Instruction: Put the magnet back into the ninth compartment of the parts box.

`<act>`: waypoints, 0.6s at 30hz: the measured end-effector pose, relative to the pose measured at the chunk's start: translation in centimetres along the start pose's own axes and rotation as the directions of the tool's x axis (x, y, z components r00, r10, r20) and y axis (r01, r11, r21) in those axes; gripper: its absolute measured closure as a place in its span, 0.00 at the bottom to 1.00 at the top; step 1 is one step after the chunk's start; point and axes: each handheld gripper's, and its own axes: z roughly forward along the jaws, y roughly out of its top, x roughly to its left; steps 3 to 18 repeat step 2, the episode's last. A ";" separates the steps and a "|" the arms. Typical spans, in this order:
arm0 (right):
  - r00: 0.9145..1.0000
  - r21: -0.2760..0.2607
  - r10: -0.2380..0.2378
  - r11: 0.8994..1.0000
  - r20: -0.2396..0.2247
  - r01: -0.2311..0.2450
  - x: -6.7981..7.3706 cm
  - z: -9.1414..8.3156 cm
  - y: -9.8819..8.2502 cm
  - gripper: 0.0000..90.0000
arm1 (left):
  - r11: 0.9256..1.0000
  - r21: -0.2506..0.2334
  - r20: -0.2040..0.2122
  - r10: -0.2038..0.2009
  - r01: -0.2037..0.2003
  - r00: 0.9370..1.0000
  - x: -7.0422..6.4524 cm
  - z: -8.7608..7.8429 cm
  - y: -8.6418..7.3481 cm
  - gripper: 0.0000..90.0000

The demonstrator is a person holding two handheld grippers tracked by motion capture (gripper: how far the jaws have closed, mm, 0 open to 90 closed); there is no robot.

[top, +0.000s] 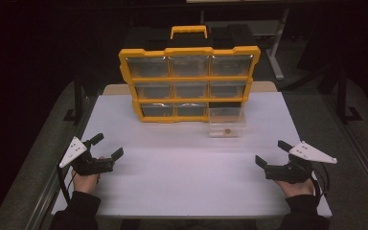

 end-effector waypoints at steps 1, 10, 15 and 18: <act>1.000 -0.005 0.007 1.000 -0.002 -0.007 -0.1 -0.1 0.0 0.00 | 1.000 0.000 -0.001 0.000 0.000 1.000 0.0 0.0 0.0 0.00; 1.000 -0.009 0.010 1.000 -0.001 -0.010 -0.1 -0.1 -0.1 0.00 | 1.000 -0.001 -0.002 -0.002 0.002 1.000 0.0 0.0 0.0 0.00; 1.000 -0.009 0.010 1.000 -0.001 -0.010 -0.1 -0.1 -0.1 0.00 | 1.000 -0.001 -0.002 -0.002 0.002 1.000 0.0 0.0 0.0 0.00; 1.000 -0.009 0.010 1.000 -0.001 -0.010 -0.1 -0.1 -0.1 0.00 | 1.000 -0.001 -0.002 -0.002 0.002 1.000 0.0 0.0 0.0 0.00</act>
